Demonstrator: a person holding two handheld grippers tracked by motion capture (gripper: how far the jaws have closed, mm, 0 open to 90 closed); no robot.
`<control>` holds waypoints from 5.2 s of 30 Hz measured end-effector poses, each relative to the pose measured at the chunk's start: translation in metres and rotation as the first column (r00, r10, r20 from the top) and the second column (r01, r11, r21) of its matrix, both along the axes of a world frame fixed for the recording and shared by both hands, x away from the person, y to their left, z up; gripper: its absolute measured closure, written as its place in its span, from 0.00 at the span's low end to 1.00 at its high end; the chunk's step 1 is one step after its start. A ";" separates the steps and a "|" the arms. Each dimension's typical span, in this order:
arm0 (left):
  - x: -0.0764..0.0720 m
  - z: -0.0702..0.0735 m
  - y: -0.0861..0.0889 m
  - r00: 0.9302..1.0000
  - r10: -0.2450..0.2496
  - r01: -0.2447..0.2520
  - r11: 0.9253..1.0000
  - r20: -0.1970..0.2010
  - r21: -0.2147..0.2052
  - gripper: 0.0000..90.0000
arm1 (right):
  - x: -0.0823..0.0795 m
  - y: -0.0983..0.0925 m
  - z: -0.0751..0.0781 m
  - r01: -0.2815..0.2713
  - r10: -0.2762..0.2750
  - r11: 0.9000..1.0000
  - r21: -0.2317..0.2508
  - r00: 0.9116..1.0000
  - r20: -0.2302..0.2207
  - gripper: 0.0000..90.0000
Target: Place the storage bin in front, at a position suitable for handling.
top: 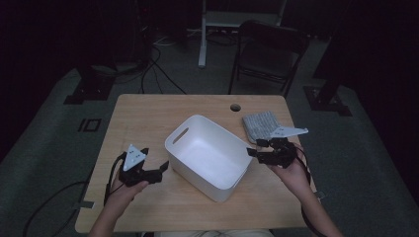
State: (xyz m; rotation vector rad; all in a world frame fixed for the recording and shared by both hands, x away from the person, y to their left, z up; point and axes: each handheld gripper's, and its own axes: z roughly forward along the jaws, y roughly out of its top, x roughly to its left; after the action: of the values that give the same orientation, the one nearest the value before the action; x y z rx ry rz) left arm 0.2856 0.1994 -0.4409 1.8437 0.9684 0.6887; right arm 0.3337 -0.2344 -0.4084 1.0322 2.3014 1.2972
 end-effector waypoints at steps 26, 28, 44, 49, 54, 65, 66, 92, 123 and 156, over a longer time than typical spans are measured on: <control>0.079 0.012 -0.015 0.987 -0.023 0.027 0.999 -0.157 0.023 0.69 | 0.013 0.010 -0.019 0.023 -0.022 0.998 -0.050 1.000 0.012 0.87; 0.080 0.012 -0.016 0.986 -0.026 0.031 0.999 -0.163 0.033 0.69 | 0.013 0.011 -0.019 0.030 -0.029 0.998 -0.060 0.999 0.017 0.88; 0.076 0.012 -0.020 0.977 -0.031 0.037 0.999 -0.209 0.027 0.78 | 0.031 0.017 -0.019 0.063 -0.061 0.994 -0.091 0.998 0.026 0.96; 0.072 0.013 -0.020 0.976 -0.040 0.048 0.998 -0.214 0.032 0.78 | 0.039 0.018 -0.019 0.062 -0.061 0.995 -0.081 0.998 0.018 0.96; 0.064 0.016 -0.020 0.978 -0.019 0.032 0.998 -0.207 0.058 0.78 | 0.051 0.020 -0.018 0.058 -0.056 0.994 -0.094 0.998 0.020 0.95; 0.056 0.019 -0.021 0.975 -0.007 0.023 0.997 -0.222 0.070 0.77 | 0.068 0.025 -0.017 0.051 -0.049 0.994 -0.095 0.999 0.024 0.93; 0.056 0.019 -0.020 0.972 -0.016 0.029 0.998 -0.235 0.052 0.75 | 0.069 0.025 -0.016 0.053 -0.051 0.994 -0.094 0.998 0.020 0.93; 0.086 0.028 -0.020 0.978 -0.071 0.071 0.997 -0.195 -0.010 0.42 | 0.036 0.013 -0.009 0.105 -0.106 0.994 0.021 0.993 0.060 0.67; 0.067 0.014 -0.019 0.974 0.007 0.003 0.999 -0.228 0.043 0.88 | 0.071 0.027 -0.023 0.048 -0.047 0.996 -0.068 0.999 0.019 0.92; 0.082 0.030 0.004 0.985 -0.044 0.027 0.995 -0.168 -0.100 0.38 | 0.035 0.022 0.004 0.070 -0.074 0.994 0.086 0.996 0.041 0.54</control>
State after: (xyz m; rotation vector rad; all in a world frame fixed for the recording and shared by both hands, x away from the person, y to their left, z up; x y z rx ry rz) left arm 0.3680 0.2034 -0.4110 1.8503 1.0576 0.4599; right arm 0.3691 -0.2123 -0.4045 1.0926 2.1732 1.3849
